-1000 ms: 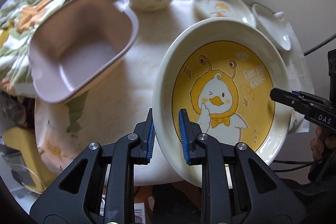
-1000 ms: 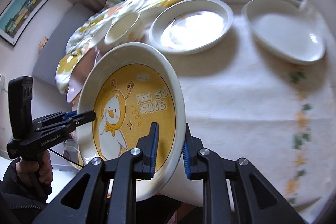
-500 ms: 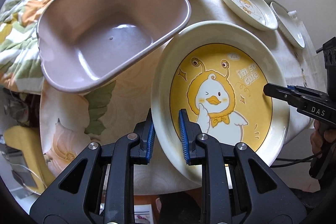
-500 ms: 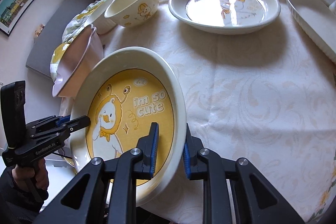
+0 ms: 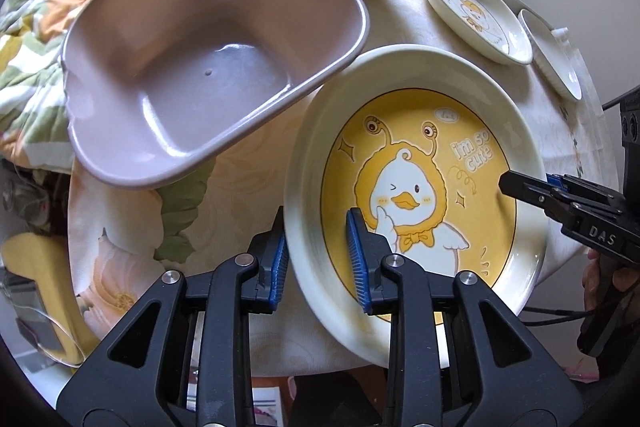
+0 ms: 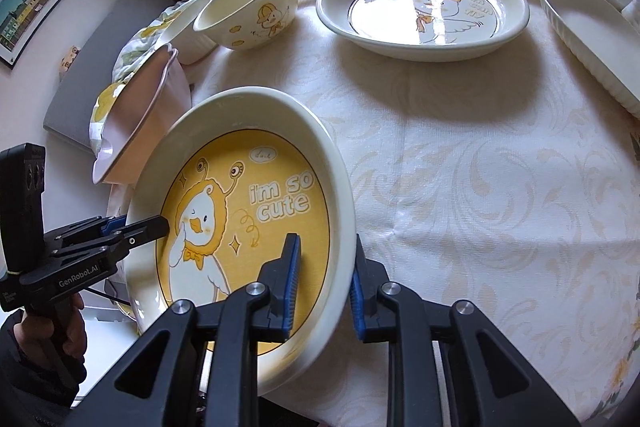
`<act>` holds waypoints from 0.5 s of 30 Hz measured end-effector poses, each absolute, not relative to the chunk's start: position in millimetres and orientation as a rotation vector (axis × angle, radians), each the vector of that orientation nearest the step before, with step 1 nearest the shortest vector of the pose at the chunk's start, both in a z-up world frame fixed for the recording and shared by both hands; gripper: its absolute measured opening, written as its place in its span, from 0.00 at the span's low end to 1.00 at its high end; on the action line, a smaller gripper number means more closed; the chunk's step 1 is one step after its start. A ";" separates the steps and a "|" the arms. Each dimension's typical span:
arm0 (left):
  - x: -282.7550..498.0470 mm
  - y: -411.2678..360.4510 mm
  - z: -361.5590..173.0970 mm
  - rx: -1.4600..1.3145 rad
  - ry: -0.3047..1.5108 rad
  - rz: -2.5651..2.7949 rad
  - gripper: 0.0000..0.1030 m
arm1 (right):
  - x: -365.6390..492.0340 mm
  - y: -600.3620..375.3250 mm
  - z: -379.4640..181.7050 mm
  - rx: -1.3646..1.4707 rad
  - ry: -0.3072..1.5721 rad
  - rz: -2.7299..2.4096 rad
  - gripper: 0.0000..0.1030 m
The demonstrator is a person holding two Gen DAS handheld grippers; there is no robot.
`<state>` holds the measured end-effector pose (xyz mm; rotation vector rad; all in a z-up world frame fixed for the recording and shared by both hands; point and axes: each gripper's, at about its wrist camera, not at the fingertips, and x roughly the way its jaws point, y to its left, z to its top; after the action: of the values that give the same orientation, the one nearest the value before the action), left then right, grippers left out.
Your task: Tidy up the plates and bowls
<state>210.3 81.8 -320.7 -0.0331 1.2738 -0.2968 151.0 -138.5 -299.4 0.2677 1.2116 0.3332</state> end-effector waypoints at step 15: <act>185.7 55.6 -285.4 0.016 1.195 -0.160 0.76 | 144.0 -155.9 -273.6 0.259 1.157 0.376 0.51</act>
<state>185.7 55.6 -285.4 0.0163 1.1946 -0.1603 144.0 -155.9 -273.6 0.2588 1.1572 0.3759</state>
